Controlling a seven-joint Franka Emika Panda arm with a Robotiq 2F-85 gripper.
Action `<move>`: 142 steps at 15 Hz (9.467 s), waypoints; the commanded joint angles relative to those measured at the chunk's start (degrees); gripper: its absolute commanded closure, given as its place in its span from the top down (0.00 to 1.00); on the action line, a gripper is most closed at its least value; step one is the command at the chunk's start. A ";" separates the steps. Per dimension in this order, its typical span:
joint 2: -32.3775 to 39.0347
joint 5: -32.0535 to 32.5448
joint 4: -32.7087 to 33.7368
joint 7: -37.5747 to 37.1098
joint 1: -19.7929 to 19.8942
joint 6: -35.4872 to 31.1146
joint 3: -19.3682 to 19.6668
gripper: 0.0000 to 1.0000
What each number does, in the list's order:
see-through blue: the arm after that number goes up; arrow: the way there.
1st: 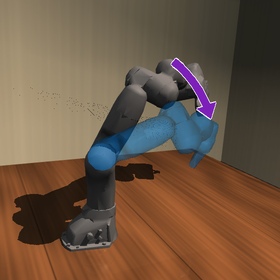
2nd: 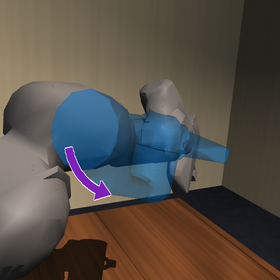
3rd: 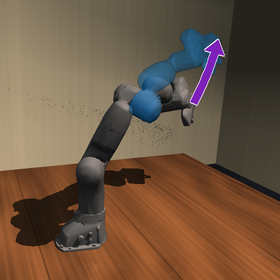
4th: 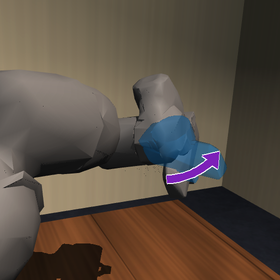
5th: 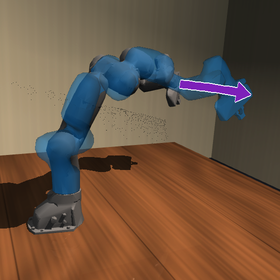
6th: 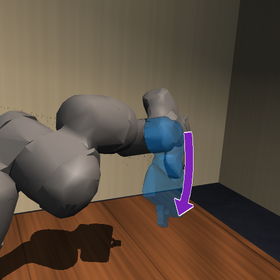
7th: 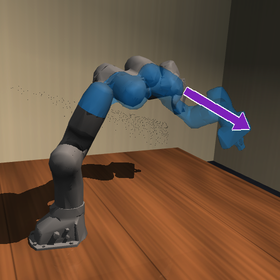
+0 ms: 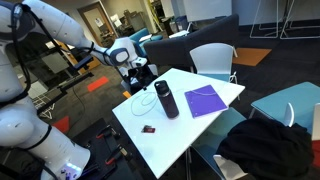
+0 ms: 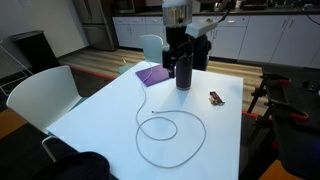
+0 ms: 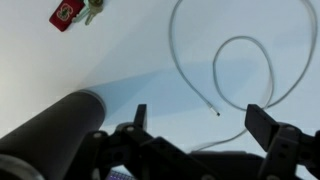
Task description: Straighten the cable
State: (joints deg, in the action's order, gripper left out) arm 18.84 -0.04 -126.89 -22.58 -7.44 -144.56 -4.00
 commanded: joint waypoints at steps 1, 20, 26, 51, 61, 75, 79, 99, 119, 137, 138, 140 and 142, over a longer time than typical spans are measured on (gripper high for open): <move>6.84 7.84 0.61 0.47 -3.85 -9.60 3.21 1.00; 25.29 4.33 10.77 9.29 -7.19 -24.84 5.50 1.00; 29.87 4.16 15.85 11.48 -7.01 -24.21 5.23 1.00; 33.17 3.65 21.04 8.71 -11.43 -22.06 8.17 0.00; 18.89 4.22 3.28 1.00 -21.06 -18.79 13.44 0.02; 14.63 -24.65 -5.60 33.69 18.14 -14.39 -30.15 0.02; 14.52 -24.86 -5.50 34.01 16.53 -13.13 -28.11 0.07; 31.69 -32.51 12.18 45.15 13.60 10.97 -32.19 0.02; 42.62 -30.54 23.51 54.86 8.08 5.22 -35.42 0.77; 16.90 -15.93 5.14 36.51 5.50 -10.14 -27.84 1.00; 14.71 -16.01 3.77 35.40 5.08 -9.92 -27.16 1.00; 10.55 -16.34 1.35 33.46 3.96 -9.46 -25.61 1.00; 6.81 -16.52 -0.86 31.79 2.59 -9.35 -23.84 1.00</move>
State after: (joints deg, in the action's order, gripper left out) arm 33.54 -16.43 -122.07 13.02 -2.42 -153.35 -30.71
